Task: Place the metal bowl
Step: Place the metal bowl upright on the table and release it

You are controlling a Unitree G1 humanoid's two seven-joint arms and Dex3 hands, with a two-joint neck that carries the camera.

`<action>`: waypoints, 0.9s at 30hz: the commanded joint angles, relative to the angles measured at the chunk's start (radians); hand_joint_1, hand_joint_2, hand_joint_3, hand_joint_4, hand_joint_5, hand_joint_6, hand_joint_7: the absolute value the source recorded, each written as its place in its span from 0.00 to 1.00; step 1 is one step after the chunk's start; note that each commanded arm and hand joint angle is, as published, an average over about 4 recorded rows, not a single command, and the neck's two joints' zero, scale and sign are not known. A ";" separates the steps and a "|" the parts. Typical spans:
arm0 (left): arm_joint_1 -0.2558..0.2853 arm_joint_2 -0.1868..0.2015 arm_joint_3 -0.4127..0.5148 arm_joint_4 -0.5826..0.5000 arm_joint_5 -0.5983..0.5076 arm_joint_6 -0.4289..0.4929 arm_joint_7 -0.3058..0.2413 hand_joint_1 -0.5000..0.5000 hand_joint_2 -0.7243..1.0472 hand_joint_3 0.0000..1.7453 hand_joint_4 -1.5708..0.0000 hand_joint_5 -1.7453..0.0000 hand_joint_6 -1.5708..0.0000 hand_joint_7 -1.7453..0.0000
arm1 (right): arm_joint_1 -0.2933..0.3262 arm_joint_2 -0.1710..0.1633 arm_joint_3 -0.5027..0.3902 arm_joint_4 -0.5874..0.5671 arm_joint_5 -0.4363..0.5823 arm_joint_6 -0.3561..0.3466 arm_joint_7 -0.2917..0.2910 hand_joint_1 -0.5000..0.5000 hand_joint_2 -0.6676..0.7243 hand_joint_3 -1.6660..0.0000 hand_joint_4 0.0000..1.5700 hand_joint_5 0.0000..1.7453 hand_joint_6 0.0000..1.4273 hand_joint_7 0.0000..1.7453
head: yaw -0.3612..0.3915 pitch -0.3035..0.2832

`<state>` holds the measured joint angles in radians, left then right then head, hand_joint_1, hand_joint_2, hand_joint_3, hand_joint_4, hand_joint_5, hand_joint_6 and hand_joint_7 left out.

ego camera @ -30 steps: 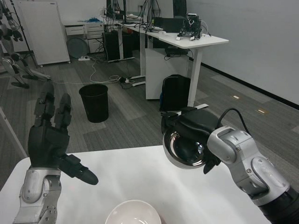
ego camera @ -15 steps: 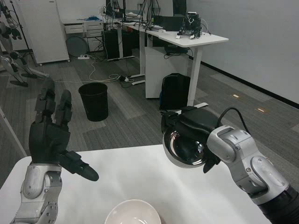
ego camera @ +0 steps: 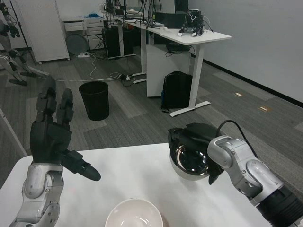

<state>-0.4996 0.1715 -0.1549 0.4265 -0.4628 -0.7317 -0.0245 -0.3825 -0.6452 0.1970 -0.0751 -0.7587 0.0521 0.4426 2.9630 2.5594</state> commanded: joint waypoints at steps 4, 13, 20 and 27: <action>0.019 0.003 0.002 -0.005 -0.002 -0.006 0.000 0.00 0.00 0.00 1.00 1.00 1.00 1.00 | 0.056 0.034 0.028 0.080 0.001 -0.034 -0.061 0.17 0.13 0.06 0.68 0.97 0.74 0.83 | 0.006 -0.004; 0.027 0.003 0.006 -0.007 -0.002 -0.006 0.000 0.00 0.00 0.01 1.00 1.00 1.00 1.00 | 0.107 0.068 0.026 0.094 -0.001 -0.037 -0.073 0.17 0.22 0.05 0.41 0.35 0.34 0.81 | -0.001 -0.033; 0.026 0.003 0.006 -0.002 -0.006 -0.006 -0.001 0.00 0.00 0.00 1.00 1.00 1.00 1.00 | 0.129 0.080 0.022 0.086 0.001 -0.035 -0.068 0.12 0.47 0.44 0.33 0.12 0.17 0.71 | -0.008 -0.055; 0.021 0.003 0.003 0.003 -0.010 -0.006 -0.002 0.00 0.00 0.03 1.00 1.00 1.00 1.00 | 0.139 0.077 0.016 0.066 -0.001 -0.019 -0.034 0.08 0.92 0.94 0.24 0.00 0.07 0.49 | -0.008 -0.065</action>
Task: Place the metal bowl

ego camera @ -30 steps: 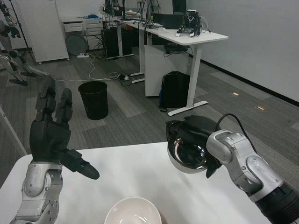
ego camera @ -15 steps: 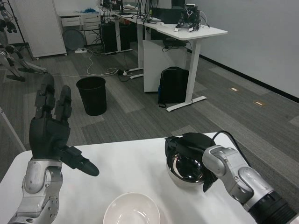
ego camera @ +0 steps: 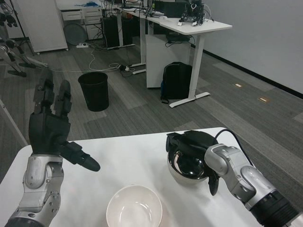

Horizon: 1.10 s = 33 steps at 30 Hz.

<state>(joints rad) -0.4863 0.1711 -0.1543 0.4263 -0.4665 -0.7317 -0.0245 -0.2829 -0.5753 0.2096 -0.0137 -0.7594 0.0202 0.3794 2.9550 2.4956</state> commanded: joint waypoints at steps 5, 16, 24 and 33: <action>0.006 0.004 0.002 0.005 -0.006 -0.008 -0.002 0.00 0.00 0.00 1.00 1.00 1.00 1.00 | 0.051 0.000 -0.016 -0.031 -0.001 0.036 0.065 0.06 1.00 1.00 0.10 0.00 0.00 0.24 | 0.003 0.000; 0.011 0.004 0.005 0.002 -0.006 -0.008 -0.002 0.00 0.00 0.00 1.00 1.00 1.00 1.00 | 0.072 -0.003 -0.095 -0.103 0.024 0.040 0.072 0.05 1.00 1.00 0.00 0.00 0.00 0.00 | 0.009 -0.001; 0.008 0.004 0.005 0.004 -0.007 -0.008 -0.002 0.00 0.00 0.01 1.00 1.00 1.00 1.00 | 0.105 0.009 -0.222 -0.182 0.038 0.022 0.045 0.04 1.00 1.00 0.00 0.00 0.00 0.00 | 0.009 -0.005; -0.006 0.002 0.005 0.016 -0.008 -0.008 -0.002 0.00 0.00 0.00 1.00 1.00 1.00 1.00 | 0.132 0.066 -0.513 -0.275 0.220 -0.131 -0.122 0.04 1.00 1.00 0.00 0.00 0.00 0.00 | -0.001 0.013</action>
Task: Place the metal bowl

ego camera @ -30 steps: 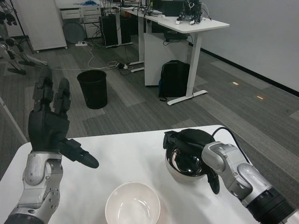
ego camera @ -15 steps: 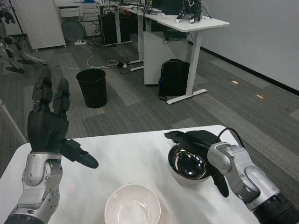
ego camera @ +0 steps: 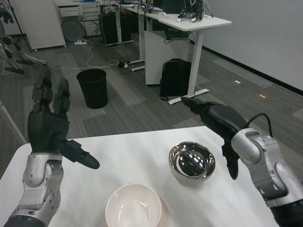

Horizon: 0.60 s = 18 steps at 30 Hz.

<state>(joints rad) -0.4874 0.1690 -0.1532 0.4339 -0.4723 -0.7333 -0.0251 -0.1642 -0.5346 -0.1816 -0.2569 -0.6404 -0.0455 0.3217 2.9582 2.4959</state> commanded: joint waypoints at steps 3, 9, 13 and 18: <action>-0.007 0.004 0.005 0.011 -0.003 -0.006 -0.001 0.00 0.00 0.00 1.00 1.00 1.00 1.00 | 0.015 0.045 -0.240 -0.056 0.235 -0.143 -0.140 0.04 1.00 1.00 0.00 0.00 0.00 0.00 | -0.016 0.032; -0.013 0.004 0.004 0.026 -0.006 -0.006 -0.002 0.00 0.00 0.00 1.00 1.00 1.00 1.00 | -0.002 0.073 -0.332 -0.017 0.443 -0.318 -0.349 0.04 1.00 1.00 0.00 0.00 0.00 0.00 | -0.034 0.043; -0.019 0.003 0.001 0.028 -0.006 -0.007 -0.003 0.00 0.00 0.00 1.00 1.00 1.00 1.00 | -0.026 0.050 -0.256 0.056 0.561 -0.342 -0.368 0.04 1.00 1.00 0.00 0.00 0.00 0.00 | -0.024 0.062; -0.020 0.003 0.000 0.025 -0.006 -0.008 -0.003 0.00 0.00 0.03 1.00 1.00 1.00 1.00 | -0.048 0.030 -0.144 0.133 0.616 -0.359 -0.378 0.04 1.00 1.00 0.00 0.00 0.00 0.00 | -0.024 0.077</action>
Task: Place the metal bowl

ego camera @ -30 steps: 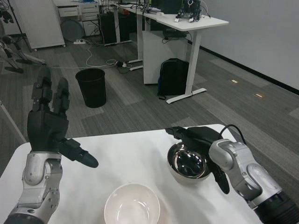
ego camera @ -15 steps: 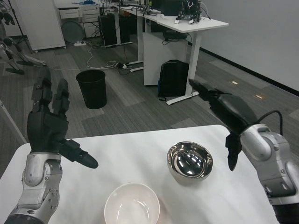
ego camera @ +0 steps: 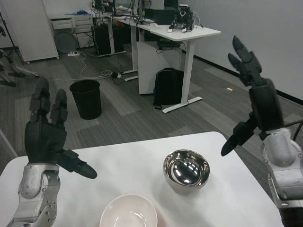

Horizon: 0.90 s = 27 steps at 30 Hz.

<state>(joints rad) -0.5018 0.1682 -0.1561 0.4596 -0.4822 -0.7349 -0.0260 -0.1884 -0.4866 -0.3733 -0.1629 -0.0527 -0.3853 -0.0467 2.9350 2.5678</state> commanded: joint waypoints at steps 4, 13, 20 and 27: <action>-0.005 0.004 0.003 -0.001 0.004 -0.006 -0.002 0.00 0.00 0.01 1.00 1.00 1.00 1.00 | -0.062 -0.027 0.155 0.130 0.083 -0.079 -0.050 0.04 1.00 1.00 0.00 0.00 0.00 0.00 | 0.001 0.013; 0.009 0.004 0.003 -0.009 0.005 -0.006 -0.001 0.00 0.00 0.00 1.00 1.00 1.00 1.00 | -0.108 -0.028 0.234 0.200 0.126 -0.152 -0.093 0.04 1.00 1.00 0.00 0.00 0.00 0.00 | 0.010 0.023; 0.014 0.004 0.004 -0.017 0.005 -0.007 0.000 0.00 0.00 0.00 1.00 1.00 1.00 1.00 | -0.105 -0.031 0.246 0.196 0.147 -0.153 -0.093 0.04 1.00 1.00 0.00 0.00 0.00 0.00 | 0.010 0.027; 0.020 0.004 0.005 -0.021 0.005 -0.008 0.000 0.00 0.00 0.00 1.00 1.00 1.00 1.00 | -0.099 -0.032 0.247 0.194 0.163 -0.160 -0.091 0.04 1.00 1.00 0.00 0.00 0.00 0.00 | 0.009 0.028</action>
<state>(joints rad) -0.4941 0.1683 -0.1571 0.4524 -0.4828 -0.7354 -0.0263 -0.2834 -0.5084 -0.1271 0.0364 0.1004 -0.5266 -0.1321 2.9439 2.5960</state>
